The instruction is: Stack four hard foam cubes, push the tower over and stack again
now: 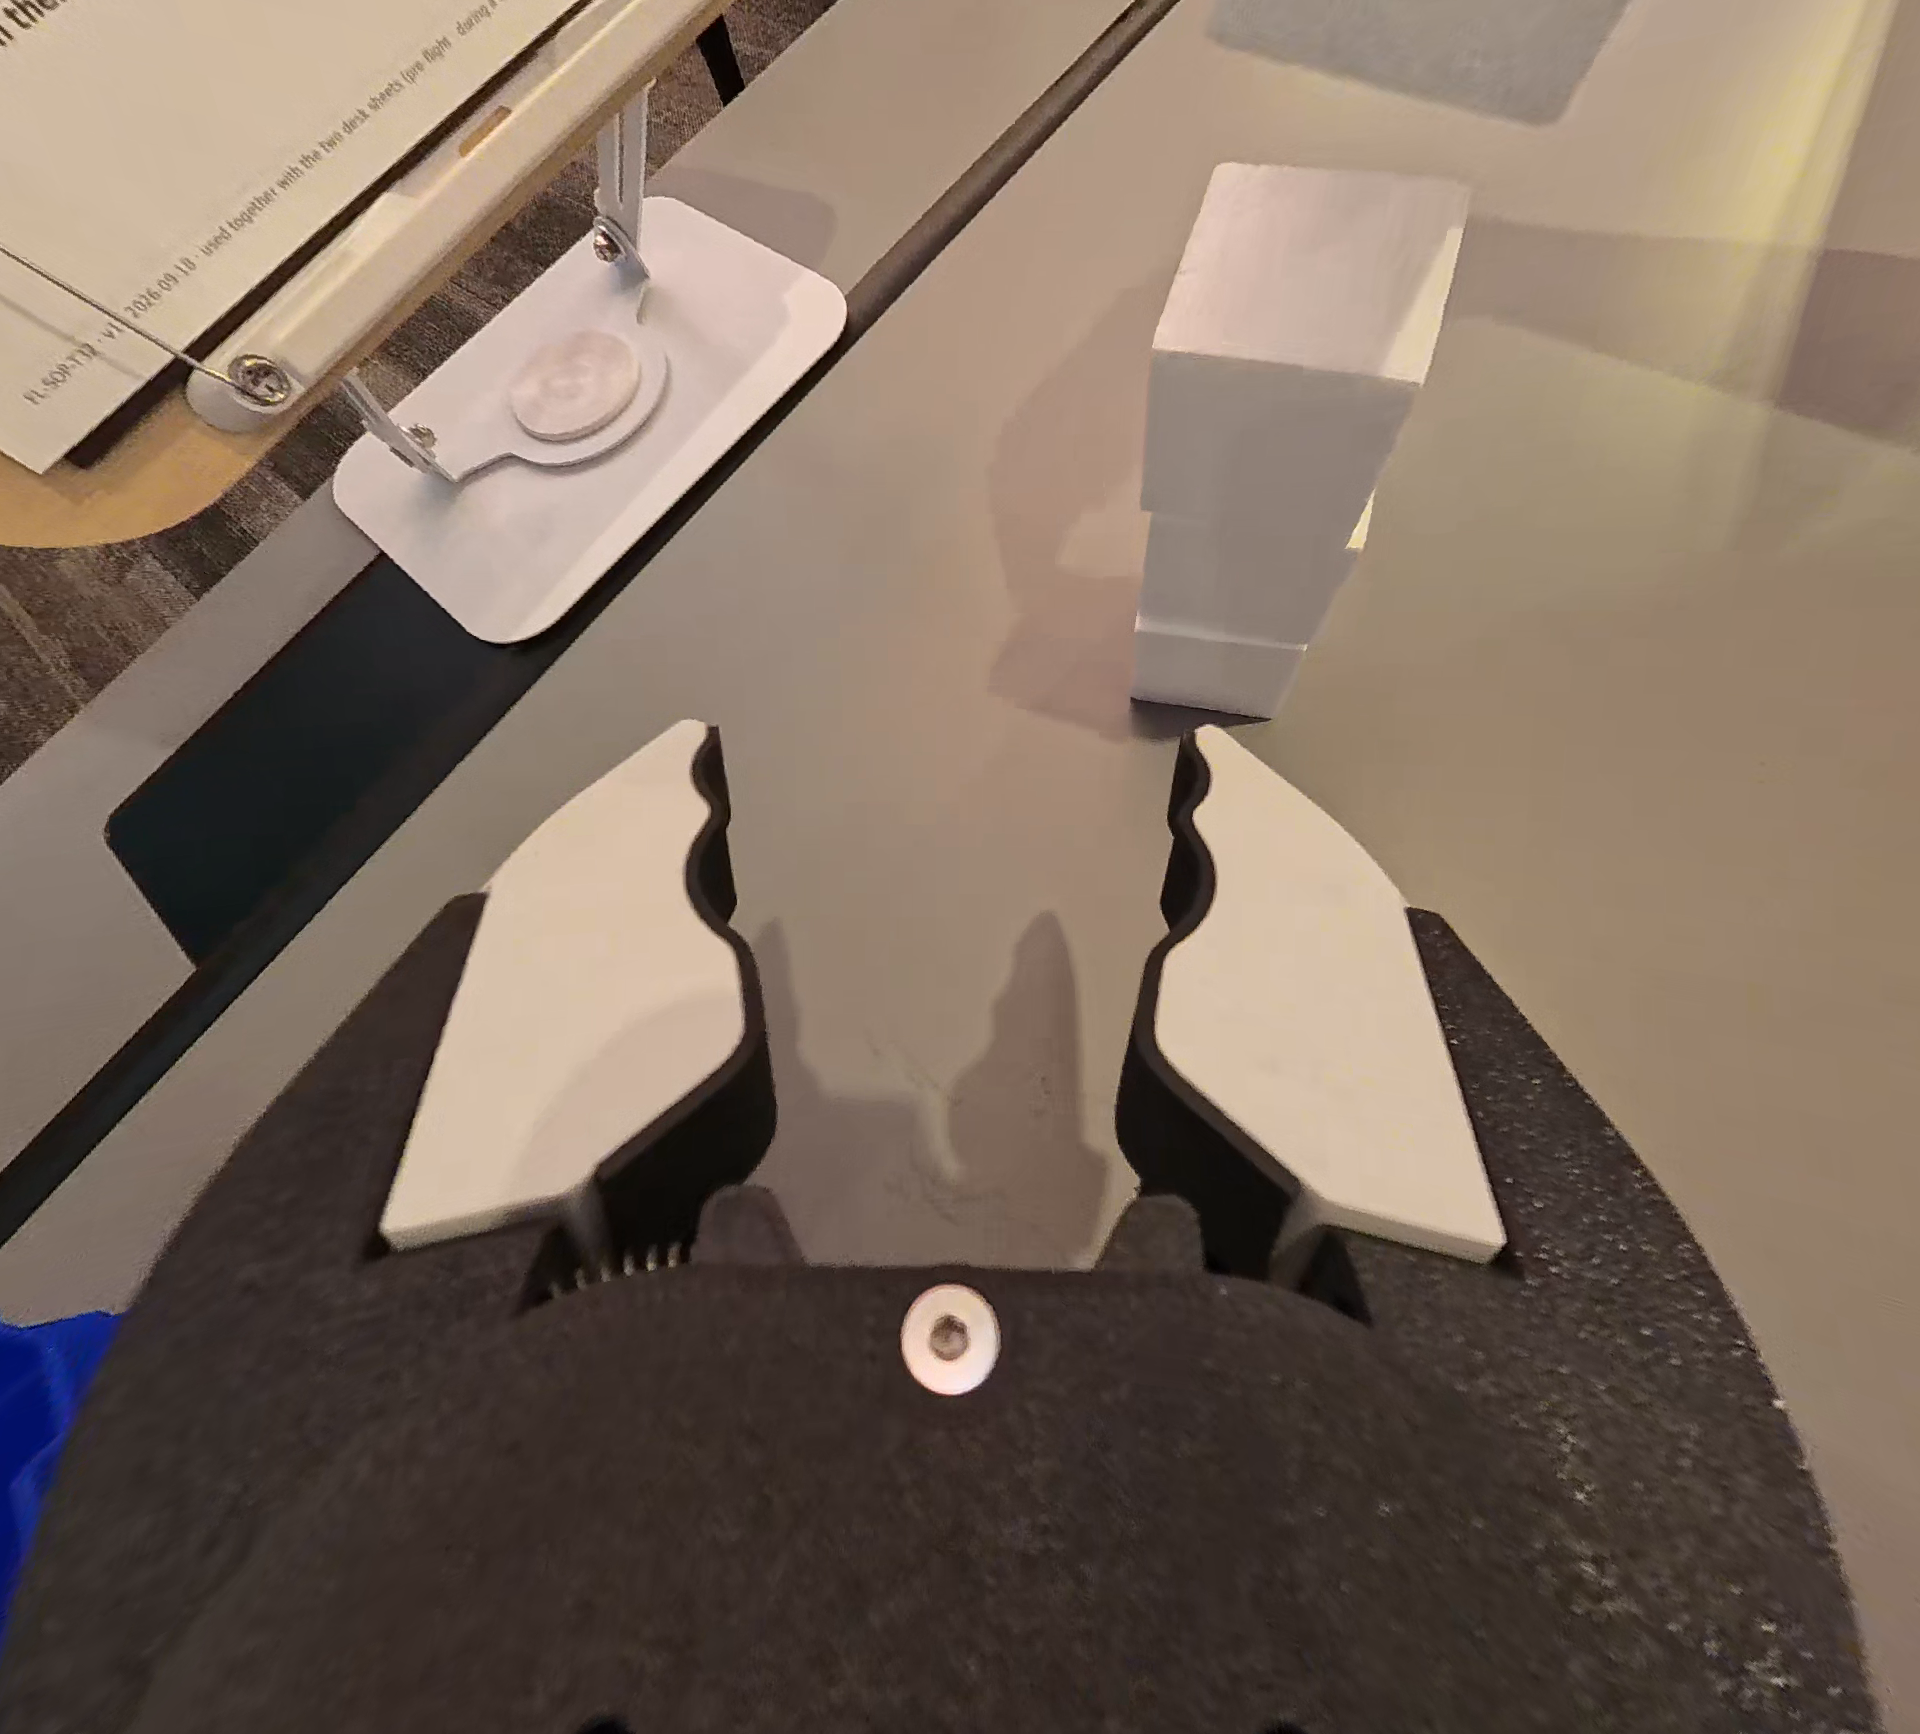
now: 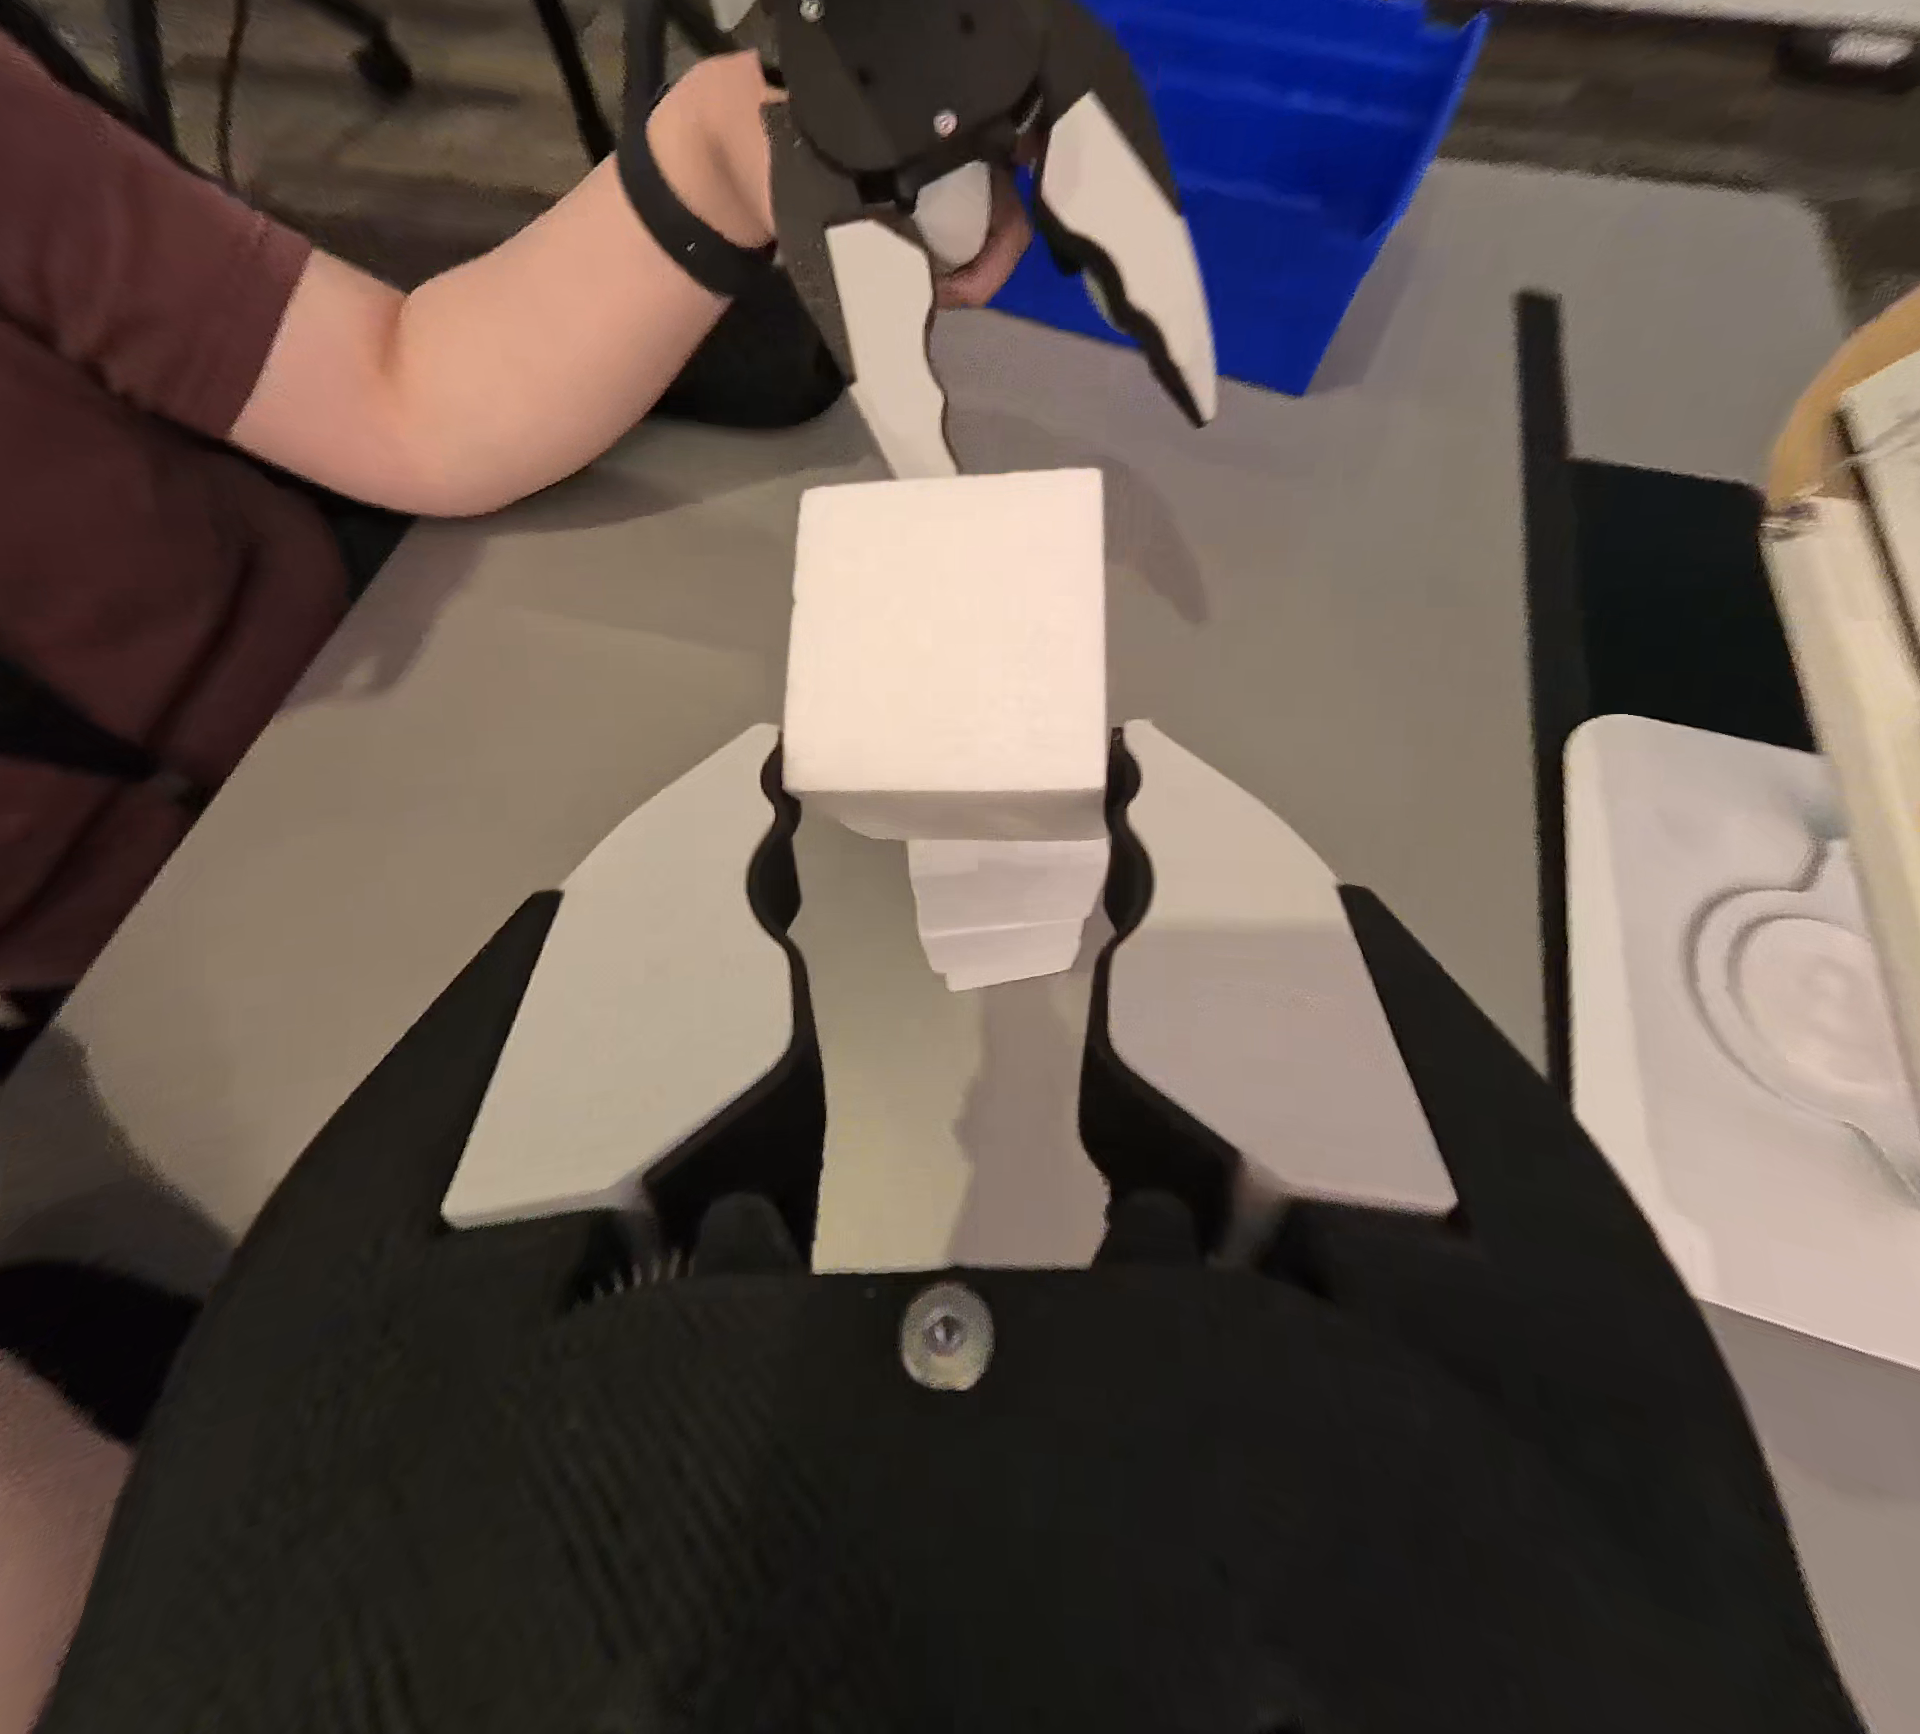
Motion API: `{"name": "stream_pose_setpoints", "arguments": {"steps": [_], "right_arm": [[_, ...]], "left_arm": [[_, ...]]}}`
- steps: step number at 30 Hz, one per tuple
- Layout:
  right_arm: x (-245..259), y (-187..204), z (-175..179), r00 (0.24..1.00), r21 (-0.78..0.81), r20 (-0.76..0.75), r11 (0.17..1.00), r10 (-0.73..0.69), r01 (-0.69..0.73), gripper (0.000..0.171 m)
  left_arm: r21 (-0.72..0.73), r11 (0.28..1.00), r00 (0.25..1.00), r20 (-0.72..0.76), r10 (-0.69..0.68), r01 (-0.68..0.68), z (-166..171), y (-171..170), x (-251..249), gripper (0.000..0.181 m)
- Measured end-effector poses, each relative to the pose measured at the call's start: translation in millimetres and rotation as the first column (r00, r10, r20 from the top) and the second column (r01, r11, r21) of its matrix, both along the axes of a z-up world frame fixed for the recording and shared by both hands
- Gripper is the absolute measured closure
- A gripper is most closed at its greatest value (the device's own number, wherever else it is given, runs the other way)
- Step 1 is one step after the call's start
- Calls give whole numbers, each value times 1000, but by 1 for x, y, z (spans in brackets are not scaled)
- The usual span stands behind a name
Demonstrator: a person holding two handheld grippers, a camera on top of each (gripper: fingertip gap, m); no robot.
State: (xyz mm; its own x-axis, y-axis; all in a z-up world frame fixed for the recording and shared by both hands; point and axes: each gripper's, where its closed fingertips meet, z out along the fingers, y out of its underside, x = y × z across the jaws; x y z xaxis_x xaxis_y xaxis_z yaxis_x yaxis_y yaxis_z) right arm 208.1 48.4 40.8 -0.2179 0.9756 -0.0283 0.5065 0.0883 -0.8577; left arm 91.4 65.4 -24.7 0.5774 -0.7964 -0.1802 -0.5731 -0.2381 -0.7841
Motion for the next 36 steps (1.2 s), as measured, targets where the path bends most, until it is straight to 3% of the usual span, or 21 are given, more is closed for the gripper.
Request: {"name": "stream_pose_setpoints", "arguments": {"steps": [5, 12, 15, 18, 22, 26, 29, 33, 35, 36], "right_arm": [[-5, -2, -20, 985, 34, 172, 999, 36, -43, 113], [-8, 3, -34, 972, -31, 232, 999, 30, -24, 113], [-9, 3, -35, 978, -41, 206, 999, 29, -21, 110], [-9, 3, -31, 987, -36, 162, 999, 6, 0, 93], [-1, 0, -11, 997, -6, -28, 998, -70, 70, 79], [26, -6, -5, 956, -22, -197, 976, -216, 216, 79], [56, 0, -32, 912, -23, -174, 928, -370, 372, 78], [107, 26, -57, 754, -32, -77, 758, -652, 652, 107], [135, 44, -56, 575, 43, -155, 576, -803, 816, 118], [158, 53, -58, 431, 104, -191, 419, -882, 902, 119]], "left_arm": [[-11, 1000, 1000, -4, -11, 11, -2, -1, 2, 101], [-5, 1000, 1000, 10, -23, 23, 1, -3, 5, 101], [12, 1000, 1000, 12, -20, 20, 3, -2, 6, 101], [78, 997, 999, 47, 9, -13, 17, 4, 6, 100], [219, 959, 979, 138, 149, -177, 52, 22, -7, 101], [324, 892, 937, 257, 236, -314, 83, 31, -18, 102], [360, 858, 920, 277, 276, -366, 89, 35, -21, 100], [379, 844, 923, 224, 313, -378, 83, 39, -19, 100], [374, 851, 926, 234, 297, -368, 82, 38, -13, 101], [374, 850, 923, 248, 293, -370, 83, 38, -11, 101]]}}
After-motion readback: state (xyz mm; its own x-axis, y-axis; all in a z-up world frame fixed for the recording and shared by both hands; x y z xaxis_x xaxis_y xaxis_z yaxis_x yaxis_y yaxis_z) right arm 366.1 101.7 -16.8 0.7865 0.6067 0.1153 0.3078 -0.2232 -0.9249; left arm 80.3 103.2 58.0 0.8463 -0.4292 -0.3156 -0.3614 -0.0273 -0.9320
